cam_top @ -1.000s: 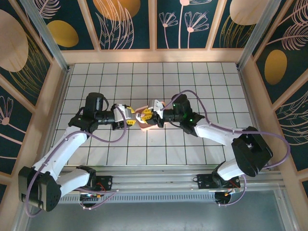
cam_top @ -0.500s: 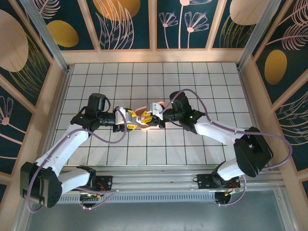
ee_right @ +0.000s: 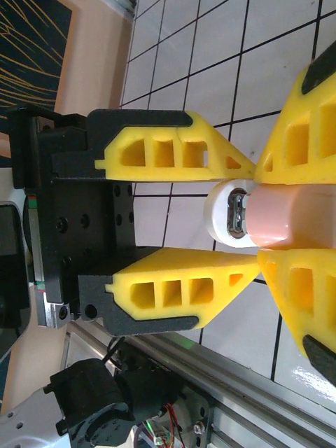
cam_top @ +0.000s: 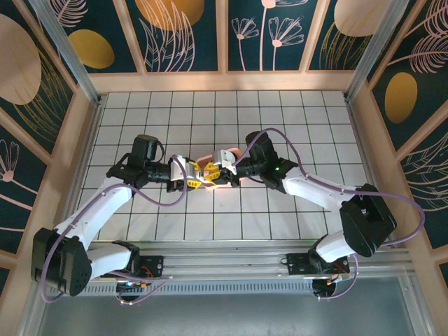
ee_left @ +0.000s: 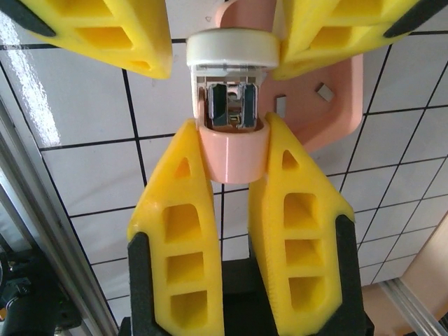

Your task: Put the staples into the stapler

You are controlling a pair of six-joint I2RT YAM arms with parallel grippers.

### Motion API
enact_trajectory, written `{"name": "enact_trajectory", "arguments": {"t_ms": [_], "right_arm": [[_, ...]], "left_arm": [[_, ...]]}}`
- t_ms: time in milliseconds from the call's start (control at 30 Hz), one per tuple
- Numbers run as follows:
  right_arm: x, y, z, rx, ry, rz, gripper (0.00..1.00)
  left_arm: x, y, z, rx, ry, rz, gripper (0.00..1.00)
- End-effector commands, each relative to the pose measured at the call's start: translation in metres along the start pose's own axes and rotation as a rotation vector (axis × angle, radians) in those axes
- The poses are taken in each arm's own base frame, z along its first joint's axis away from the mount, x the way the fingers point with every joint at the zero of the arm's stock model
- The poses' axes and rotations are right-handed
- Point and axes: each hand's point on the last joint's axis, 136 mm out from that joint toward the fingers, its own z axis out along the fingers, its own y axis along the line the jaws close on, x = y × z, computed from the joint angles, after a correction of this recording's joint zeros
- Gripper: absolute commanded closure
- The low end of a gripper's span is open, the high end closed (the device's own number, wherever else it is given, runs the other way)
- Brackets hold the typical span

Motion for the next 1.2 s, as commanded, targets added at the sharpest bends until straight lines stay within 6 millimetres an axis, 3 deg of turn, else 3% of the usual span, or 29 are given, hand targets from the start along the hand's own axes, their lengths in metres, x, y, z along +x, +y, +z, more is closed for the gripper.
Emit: {"name": "enact_trajectory", "arguments": {"t_ms": [0,367,667,1167], "right_arm": [[-0.018,-0.008,0.002,0.004,-0.036,-0.051,1.0],[-0.013,-0.012,0.001,0.028,-0.008,-0.046,1.0],[-0.009,-0.016,-0.016,0.096,0.001,-0.024,1.0],[0.012,-0.015,-0.055,0.225,-0.047,0.068,1.0]], "left_arm": [[-0.016,-0.004,0.001,0.043,-0.054,0.033,0.62],[-0.02,-0.005,-0.001,0.044,-0.056,0.039,0.78],[-0.021,-0.009,-0.001,0.058,-0.072,0.032,0.93],[-0.031,-0.006,-0.004,0.036,-0.101,0.019,0.98]]}}
